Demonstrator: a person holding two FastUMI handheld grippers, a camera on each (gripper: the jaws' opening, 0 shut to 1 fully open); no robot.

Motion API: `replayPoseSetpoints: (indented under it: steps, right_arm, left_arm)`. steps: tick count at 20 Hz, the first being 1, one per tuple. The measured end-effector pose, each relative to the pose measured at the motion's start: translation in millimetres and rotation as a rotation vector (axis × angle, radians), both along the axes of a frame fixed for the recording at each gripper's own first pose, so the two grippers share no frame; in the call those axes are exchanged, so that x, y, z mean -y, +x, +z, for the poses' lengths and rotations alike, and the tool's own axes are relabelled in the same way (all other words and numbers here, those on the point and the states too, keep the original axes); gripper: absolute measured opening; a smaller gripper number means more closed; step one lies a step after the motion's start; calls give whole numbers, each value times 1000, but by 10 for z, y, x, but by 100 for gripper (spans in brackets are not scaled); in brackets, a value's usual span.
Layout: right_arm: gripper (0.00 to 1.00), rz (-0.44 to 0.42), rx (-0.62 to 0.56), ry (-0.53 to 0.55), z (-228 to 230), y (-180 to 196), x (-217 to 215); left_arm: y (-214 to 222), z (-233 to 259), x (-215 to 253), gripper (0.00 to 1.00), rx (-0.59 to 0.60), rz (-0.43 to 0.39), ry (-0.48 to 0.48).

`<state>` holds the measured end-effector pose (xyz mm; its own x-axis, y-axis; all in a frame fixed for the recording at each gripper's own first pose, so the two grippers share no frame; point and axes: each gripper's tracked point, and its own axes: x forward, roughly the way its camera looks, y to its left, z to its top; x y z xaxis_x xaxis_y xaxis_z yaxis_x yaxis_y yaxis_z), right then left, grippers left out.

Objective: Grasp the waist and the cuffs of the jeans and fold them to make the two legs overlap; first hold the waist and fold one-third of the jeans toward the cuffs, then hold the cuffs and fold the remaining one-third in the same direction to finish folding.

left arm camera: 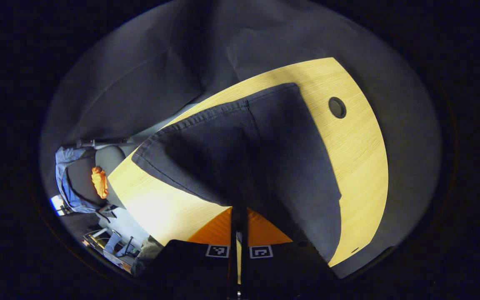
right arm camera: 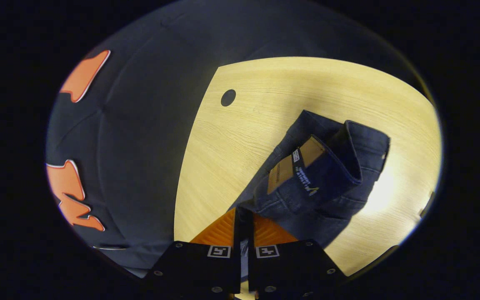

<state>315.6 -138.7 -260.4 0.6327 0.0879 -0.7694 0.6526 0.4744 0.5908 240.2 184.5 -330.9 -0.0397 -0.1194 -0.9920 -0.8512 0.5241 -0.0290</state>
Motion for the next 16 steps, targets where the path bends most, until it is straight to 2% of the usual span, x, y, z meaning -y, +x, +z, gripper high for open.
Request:
replayPoseSetpoints:
  steps: [1,2,3,4,5,6,8,9,12,16]
  right_arm:
    - [7,-9,13,2,-79,140,33]
    - [13,-18,21,5,-140,264,62]
    - [8,-36,7,3,-187,343,97]
    - [7,-45,2,4,-212,425,110]
    - [10,-33,33,9,-155,488,34]
    - [18,-19,78,26,-22,571,5]
    - [71,15,163,64,258,630,-107]
    - [98,36,193,60,404,598,-120]
    - [98,81,248,-16,715,200,2]
    - [98,40,299,-27,936,-421,287]
  left_arm:
    - [234,-65,7,3,16,-7,-4]
    - [472,-98,3,3,63,-8,-4]
    - [708,-135,15,6,124,-18,-5]
    - [872,-160,36,22,161,-48,-11]
    - [1012,-221,70,29,191,-95,-19]
    - [1031,-169,103,52,201,-128,-26]
    - [1125,-123,63,98,276,-141,21]
    - [1188,-16,42,97,344,-141,32]
    - [1062,279,85,99,507,-162,40]
    - [683,492,194,98,755,-164,9]
